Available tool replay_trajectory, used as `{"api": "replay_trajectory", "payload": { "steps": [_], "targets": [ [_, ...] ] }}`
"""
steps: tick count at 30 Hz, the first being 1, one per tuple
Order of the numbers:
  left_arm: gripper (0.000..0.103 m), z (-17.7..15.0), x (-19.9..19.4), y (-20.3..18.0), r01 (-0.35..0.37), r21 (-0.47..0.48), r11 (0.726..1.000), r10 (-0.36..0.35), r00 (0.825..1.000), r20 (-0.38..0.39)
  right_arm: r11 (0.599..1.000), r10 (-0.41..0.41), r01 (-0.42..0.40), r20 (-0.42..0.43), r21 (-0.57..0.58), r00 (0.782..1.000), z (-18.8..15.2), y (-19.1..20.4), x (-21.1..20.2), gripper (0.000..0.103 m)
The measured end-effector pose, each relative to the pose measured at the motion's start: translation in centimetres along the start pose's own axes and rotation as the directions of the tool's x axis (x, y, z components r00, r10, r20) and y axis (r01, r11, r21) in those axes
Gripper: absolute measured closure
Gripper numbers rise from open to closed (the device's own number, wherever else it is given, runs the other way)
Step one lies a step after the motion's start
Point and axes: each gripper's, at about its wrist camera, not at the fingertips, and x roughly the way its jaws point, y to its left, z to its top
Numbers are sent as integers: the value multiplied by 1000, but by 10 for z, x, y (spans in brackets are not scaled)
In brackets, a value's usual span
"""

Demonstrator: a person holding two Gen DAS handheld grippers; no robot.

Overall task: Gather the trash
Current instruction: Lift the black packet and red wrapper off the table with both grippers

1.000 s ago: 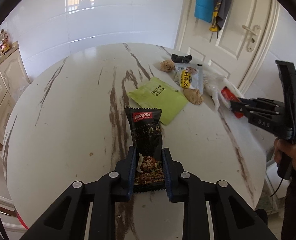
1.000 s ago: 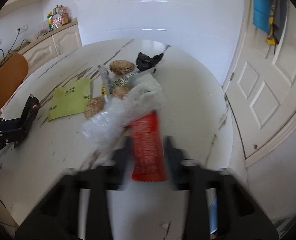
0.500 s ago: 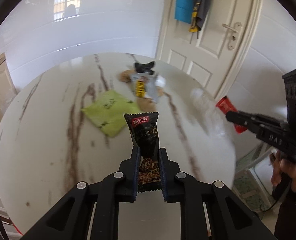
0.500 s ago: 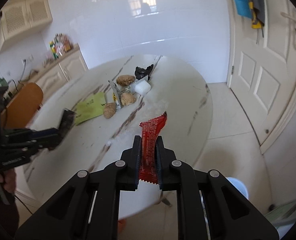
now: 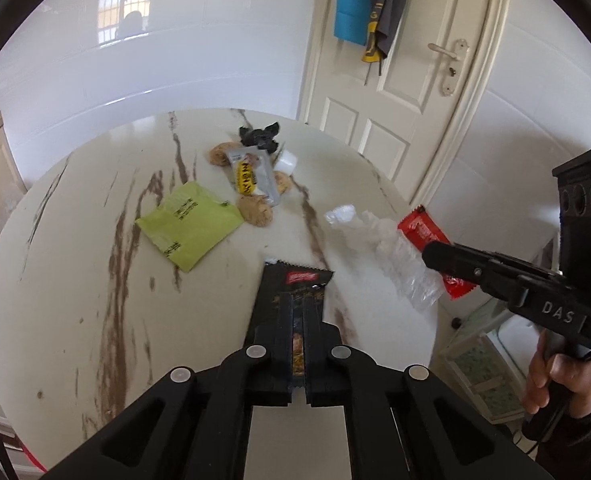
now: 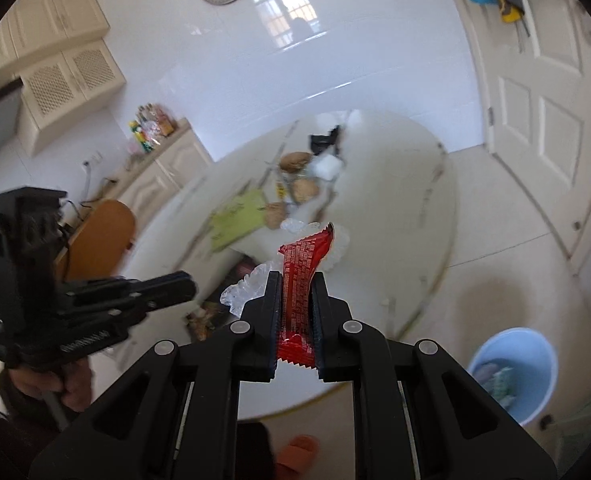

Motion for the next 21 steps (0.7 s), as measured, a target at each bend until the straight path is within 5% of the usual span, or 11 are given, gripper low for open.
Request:
{"api": "replay_trajectory", "payload": {
  "steps": [5,10,15,21],
  "targets": [
    [95,-5,-5,12,21,-42,999,-21,1000,2,997,68,-66,-24,49,997,-1,5,23,90],
    [79,-3,-2,7,80,-46,996,-79,997,25,1000,5,-5,-58,-1,998,-5,17,36,90],
    [78,4,20,-11,123,-10,992,-123,992,-2,999,-28,25,-70,-40,997,-6,24,37,90],
    [79,16,47,-13,44,-6,999,-44,998,-40,1000,-3,1,-72,-22,997,-9,10,32,90]
  ]
}}
